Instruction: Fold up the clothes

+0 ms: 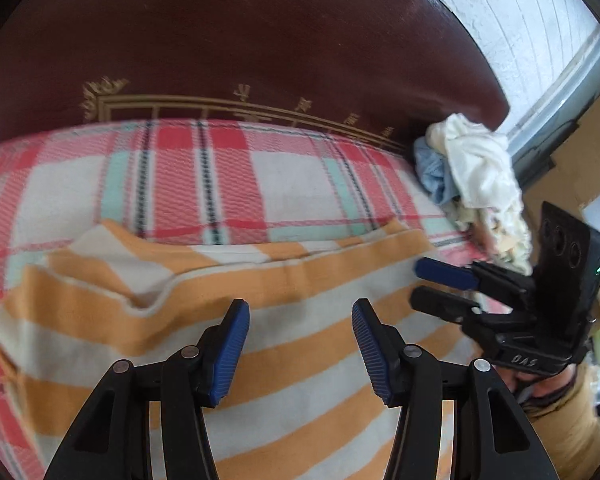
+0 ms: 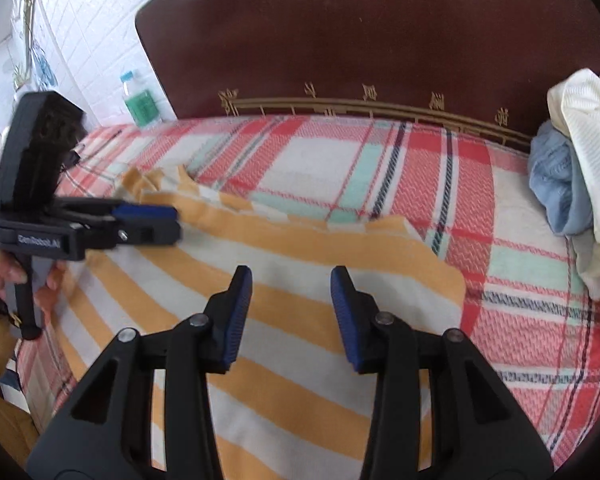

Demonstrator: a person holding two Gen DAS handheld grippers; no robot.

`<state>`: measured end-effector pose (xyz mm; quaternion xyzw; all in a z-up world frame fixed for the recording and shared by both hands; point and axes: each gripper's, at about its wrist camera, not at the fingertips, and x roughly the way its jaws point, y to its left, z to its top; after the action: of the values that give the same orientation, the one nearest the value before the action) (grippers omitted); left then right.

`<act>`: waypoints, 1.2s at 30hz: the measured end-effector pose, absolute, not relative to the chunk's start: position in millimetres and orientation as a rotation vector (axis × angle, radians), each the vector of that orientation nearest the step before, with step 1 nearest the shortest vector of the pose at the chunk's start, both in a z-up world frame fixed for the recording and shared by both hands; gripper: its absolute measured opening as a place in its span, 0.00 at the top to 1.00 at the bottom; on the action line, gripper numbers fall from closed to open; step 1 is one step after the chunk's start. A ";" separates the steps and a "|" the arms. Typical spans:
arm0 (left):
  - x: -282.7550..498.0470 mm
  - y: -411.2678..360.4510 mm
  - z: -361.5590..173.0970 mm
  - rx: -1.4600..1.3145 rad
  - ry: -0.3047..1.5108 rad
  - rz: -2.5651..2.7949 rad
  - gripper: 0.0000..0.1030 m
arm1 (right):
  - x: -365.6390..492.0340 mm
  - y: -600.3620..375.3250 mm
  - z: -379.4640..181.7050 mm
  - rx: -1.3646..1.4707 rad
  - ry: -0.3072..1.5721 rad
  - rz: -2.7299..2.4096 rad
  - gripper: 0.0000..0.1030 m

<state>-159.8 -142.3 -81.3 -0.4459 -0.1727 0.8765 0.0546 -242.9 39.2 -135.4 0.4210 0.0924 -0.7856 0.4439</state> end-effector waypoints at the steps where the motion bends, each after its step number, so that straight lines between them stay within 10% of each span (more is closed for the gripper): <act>1: -153.7 -140.0 -78.8 -1.350 -0.474 2.703 0.47 | -244.4 41.1 -140.1 1.062 0.237 -1.950 0.58; 22: -41.7 -113.1 -80.0 -1.312 -0.138 2.927 0.31 | -202.7 97.1 -141.6 1.134 0.019 -1.872 0.41; 36: -23.6 52.1 -79.6 -1.066 0.420 2.588 0.27 | -235.1 178.6 -128.0 1.177 -0.287 -1.873 0.24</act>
<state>-23.6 52.1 -79.6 -0.3722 0.1465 0.9033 0.1550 -235.1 178.6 -128.0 0.4738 -0.1155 -0.7541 0.4399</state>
